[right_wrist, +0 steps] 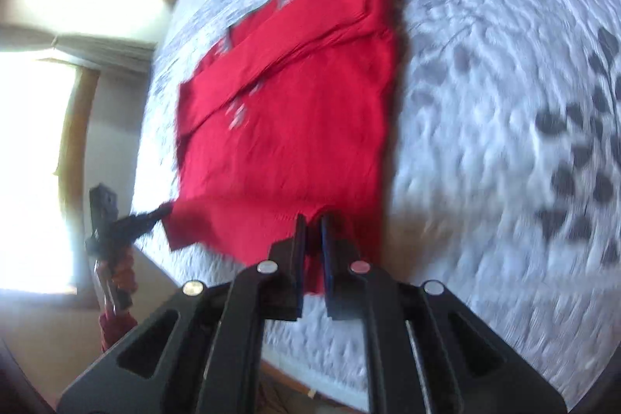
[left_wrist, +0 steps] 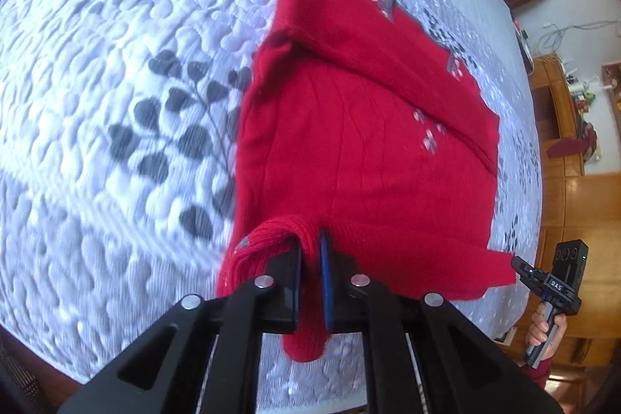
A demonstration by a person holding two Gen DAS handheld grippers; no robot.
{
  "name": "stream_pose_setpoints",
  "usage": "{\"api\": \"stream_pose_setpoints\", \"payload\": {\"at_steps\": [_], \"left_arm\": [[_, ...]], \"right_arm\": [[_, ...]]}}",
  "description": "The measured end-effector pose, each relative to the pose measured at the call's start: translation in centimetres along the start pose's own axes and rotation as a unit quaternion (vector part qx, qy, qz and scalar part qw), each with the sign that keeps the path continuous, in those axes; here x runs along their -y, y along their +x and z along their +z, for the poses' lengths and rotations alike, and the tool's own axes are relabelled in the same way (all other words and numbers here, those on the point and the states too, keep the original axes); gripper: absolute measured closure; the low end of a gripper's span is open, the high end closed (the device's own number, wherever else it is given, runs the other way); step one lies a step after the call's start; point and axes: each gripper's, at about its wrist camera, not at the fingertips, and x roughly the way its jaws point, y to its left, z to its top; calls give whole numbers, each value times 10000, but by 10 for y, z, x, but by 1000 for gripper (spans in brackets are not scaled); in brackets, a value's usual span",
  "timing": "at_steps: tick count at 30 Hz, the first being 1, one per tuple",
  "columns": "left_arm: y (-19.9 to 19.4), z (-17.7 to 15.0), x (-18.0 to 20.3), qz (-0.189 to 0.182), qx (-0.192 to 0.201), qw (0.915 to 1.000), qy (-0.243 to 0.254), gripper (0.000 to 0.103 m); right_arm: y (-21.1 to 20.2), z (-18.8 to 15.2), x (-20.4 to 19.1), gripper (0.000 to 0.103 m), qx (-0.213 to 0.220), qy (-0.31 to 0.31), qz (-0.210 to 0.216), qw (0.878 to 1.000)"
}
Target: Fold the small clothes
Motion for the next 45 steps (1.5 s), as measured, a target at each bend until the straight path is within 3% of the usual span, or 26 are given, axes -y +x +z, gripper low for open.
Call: {"api": "stream_pose_setpoints", "payload": {"at_steps": [2, 3, 6, 8, 12, 17, 26, 30, 33, 36, 41, 43, 45], "left_arm": [[8, 11, -1, 92, -28, 10000, -16, 88], [6, 16, -4, 289, 109, 9995, -21, 84], [-14, 27, -16, 555, 538, 9970, -2, 66], [-27, 29, -20, 790, 727, 9942, 112, 66], [-40, 11, -3, 1133, 988, 9835, 1005, 66], [-26, -22, 32, 1237, 823, 9651, 2155, 66], [14, -51, 71, 1659, 184, 9157, 3656, 65], [30, -67, 86, 2171, 82, 8697, 4432, 64], [34, -82, 105, 1916, -51, 8478, 4945, 64], [44, -85, 118, 1534, -384, 8450, 5109, 62], [73, -72, 114, 1452, -890, 8522, 4947, 62], [75, -63, 112, 1309, -979, 8653, 4738, 68], [69, -49, 108, 1014, -1042, 8866, 4391, 89]], "right_arm": [[2, 17, 8, 75, 72, 74, -265, 9996], [2, 24, 12, 72, 154, 111, -354, 9992], [-5, 35, 16, 72, 307, 17, -613, 9976], [-13, 33, 13, 72, 381, -281, -741, 9961], [-10, 25, -8, 72, 363, -877, -818, 9921], [-2, 19, -25, 72, 275, -1281, -833, 9879], [12, 14, -31, 69, -90, -1215, -683, 9902], [18, 17, -36, 66, -141, -1182, -625, 9909], [24, 19, -37, 66, -211, -1108, -600, 9918], [29, 22, -36, 66, -257, -1038, -608, 9924], [33, 25, -32, 64, -309, -950, -657, 9928], [34, 26, -30, 64, -310, -926, -725, 9926], [35, 27, -28, 64, -315, -885, -723, 9930]]}}
